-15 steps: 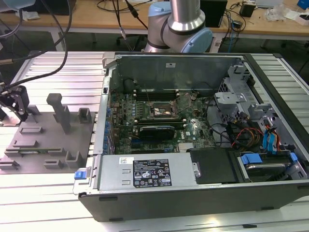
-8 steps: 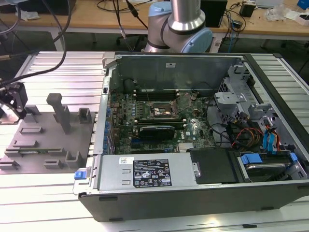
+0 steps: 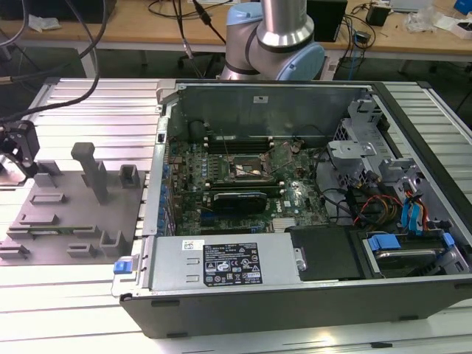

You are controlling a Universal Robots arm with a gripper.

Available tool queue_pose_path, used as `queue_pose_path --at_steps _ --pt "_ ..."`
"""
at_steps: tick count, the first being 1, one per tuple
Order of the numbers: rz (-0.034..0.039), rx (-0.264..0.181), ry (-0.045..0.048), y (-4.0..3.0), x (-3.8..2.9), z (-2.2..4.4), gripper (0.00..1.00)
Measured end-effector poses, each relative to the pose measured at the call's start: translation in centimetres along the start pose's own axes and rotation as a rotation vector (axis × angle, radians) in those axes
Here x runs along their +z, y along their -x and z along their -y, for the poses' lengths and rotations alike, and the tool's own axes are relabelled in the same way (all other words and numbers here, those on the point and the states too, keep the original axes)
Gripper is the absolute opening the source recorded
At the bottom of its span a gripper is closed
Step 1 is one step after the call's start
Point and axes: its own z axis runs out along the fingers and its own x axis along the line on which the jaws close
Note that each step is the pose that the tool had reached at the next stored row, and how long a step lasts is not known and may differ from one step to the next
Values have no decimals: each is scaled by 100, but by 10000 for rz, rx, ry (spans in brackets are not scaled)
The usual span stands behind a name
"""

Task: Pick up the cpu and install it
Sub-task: 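Pick up the cpu and move it towards the insertion slot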

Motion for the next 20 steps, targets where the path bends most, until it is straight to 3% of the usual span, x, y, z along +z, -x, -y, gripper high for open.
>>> queue_pose_path --at_steps 20 --pt "0 -1 0 8 -249 -7 55"
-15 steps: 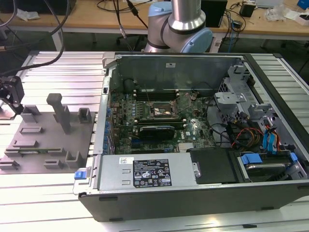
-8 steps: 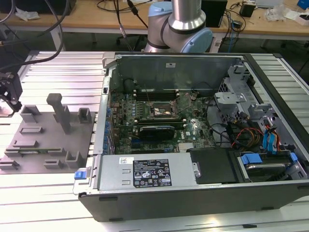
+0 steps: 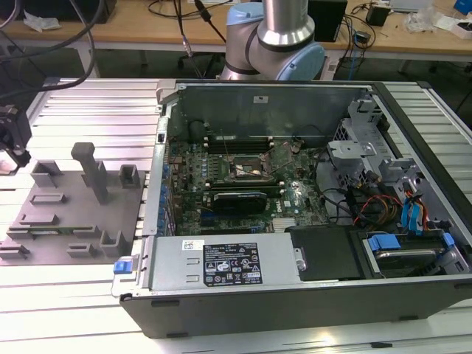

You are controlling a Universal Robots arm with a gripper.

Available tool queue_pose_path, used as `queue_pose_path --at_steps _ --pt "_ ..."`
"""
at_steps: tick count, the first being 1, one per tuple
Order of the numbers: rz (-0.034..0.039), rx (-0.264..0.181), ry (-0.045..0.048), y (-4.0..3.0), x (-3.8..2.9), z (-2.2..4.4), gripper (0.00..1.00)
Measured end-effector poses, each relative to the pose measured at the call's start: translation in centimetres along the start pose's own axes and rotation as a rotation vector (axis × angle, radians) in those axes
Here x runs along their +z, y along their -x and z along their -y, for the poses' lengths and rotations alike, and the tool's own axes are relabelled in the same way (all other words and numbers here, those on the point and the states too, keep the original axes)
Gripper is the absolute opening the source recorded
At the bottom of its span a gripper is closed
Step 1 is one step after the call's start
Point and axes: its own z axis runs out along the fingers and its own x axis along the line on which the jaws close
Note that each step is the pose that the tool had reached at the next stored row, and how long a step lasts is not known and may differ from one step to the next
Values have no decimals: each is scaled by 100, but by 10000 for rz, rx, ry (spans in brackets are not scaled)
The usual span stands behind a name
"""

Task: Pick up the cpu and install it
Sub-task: 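Pick up the cpu and move it towards the insertion slot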

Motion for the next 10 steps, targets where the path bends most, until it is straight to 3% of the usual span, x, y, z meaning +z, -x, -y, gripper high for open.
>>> queue_pose_path --at_steps 10 --pt "-1 1 0 4 -123 -4 55"
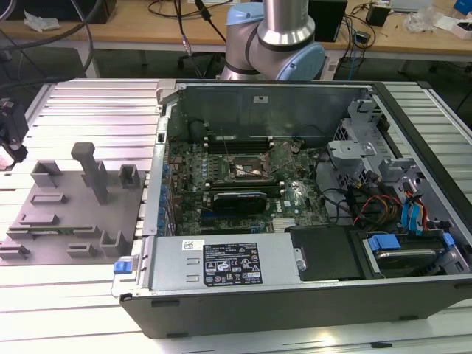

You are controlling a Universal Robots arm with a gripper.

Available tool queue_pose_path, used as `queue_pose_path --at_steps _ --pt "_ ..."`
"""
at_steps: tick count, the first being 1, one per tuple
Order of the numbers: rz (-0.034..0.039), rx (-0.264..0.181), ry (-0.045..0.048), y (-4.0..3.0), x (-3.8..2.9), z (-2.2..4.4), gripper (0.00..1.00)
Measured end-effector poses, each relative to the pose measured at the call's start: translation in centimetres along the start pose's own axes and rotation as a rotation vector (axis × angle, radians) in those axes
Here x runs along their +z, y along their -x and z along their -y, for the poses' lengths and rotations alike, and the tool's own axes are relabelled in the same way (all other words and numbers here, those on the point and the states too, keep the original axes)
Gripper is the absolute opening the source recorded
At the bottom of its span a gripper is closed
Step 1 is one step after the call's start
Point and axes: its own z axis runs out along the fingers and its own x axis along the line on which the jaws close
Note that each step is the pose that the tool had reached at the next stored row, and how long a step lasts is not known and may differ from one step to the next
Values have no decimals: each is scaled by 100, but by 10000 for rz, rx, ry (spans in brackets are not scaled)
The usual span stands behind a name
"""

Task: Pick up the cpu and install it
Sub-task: 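Pick up the cpu and move it towards the insertion slot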

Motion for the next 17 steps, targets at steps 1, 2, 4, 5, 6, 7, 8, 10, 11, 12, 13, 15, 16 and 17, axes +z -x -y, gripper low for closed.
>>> queue_pose_path --at_steps 1,2,4,5,6,7,8,10,11,12,13,15,16,17 --pt "1 0 0 1 -20 0 55" --pt "0 0 0 1 -34 -1 55" --pt "0 0 0 3 -78 -2 55" --pt "0 0 0 3 -92 -2 55" --pt "1 0 0 4 -115 -3 55" --pt "0 0 0 4 -130 -3 55" --pt "0 0 0 5 -141 -4 55" --pt "1 0 0 5 -168 -4 55" --pt "1 0 1 6 -186 -5 55" --pt "0 0 0 6 -201 -5 55" --pt "1 0 0 7 -217 -6 55" --pt "1 0 0 8 -252 -7 55" --pt "0 0 0 8 -266 -7 55" --pt "0 0 0 9 -277 -8 55"
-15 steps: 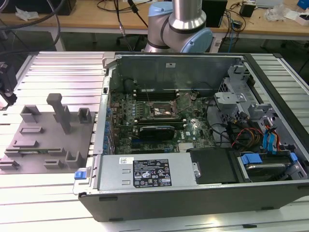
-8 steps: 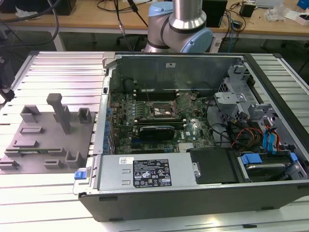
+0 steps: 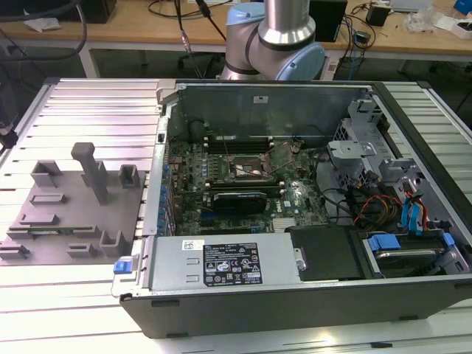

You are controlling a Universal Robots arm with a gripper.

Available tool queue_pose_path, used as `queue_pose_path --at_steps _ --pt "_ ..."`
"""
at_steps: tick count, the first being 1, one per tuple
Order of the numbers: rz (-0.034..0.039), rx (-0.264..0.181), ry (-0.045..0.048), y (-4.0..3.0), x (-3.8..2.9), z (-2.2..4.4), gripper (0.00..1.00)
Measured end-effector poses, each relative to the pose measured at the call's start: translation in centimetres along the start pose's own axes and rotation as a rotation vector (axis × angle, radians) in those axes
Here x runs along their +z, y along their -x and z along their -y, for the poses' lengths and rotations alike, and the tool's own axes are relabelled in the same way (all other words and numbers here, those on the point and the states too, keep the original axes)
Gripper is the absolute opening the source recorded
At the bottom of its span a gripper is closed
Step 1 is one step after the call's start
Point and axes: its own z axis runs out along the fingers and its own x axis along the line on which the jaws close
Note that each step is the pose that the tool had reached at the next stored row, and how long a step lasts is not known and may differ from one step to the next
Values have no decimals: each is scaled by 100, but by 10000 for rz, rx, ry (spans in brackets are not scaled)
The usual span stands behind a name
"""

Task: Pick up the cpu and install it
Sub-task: 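Pick up the cpu and move it towards the insertion slot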

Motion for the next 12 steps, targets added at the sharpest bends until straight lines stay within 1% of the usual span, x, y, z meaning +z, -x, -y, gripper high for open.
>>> queue_pose_path --at_steps 12 --pt "0 0 0 5 -151 -4 55"
